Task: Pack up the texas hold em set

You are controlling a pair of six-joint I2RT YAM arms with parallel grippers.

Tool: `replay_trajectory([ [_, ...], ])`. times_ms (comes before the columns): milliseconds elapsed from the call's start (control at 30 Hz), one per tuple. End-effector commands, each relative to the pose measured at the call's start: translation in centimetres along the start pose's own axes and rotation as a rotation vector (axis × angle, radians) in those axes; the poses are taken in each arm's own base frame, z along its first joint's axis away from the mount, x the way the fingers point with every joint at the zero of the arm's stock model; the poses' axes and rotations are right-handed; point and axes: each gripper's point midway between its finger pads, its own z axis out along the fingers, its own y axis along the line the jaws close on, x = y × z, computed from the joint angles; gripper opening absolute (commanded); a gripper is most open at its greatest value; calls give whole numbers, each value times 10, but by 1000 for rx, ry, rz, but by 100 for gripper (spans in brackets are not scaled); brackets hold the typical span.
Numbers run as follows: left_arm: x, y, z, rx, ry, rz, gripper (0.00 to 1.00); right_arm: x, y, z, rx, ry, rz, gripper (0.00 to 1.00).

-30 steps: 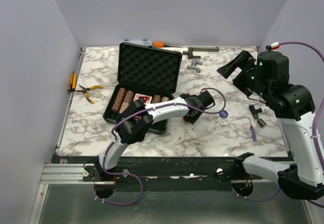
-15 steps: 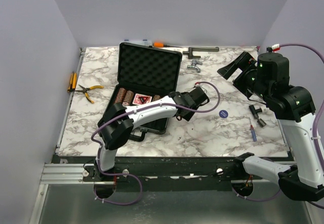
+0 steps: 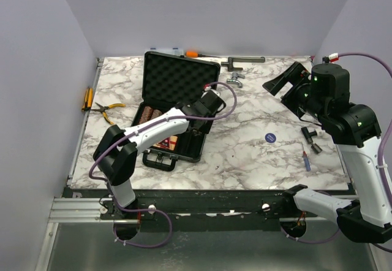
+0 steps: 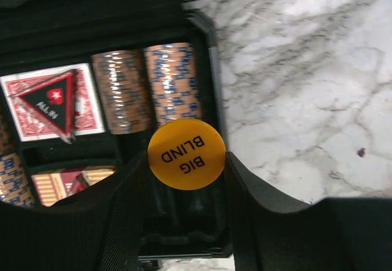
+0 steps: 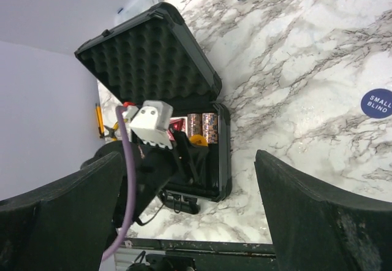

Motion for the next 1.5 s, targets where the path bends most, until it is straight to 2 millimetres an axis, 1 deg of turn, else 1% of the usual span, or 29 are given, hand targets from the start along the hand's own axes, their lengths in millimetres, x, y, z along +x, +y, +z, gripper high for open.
replay_trajectory([
  [0,-2,24,-6,-1,-15,-90,46,3,4,4,-18,9,12,91],
  [333,0,73,-1,-30,-1,-200,47,6,3,4,-21,20,20,91],
  [667,2,105,15,-26,39,-278,47,6,0,1,-15,17,26,91],
  [833,4,113,23,-19,57,-307,47,7,0,0,-17,17,30,91],
  [1100,13,124,37,-10,104,-347,47,8,-2,0,-7,17,31,91],
  [1333,20,131,49,-25,127,-362,47,9,-3,2,-5,22,32,91],
  [1467,22,131,53,-23,133,-366,47,9,-2,2,-6,23,33,91],
])
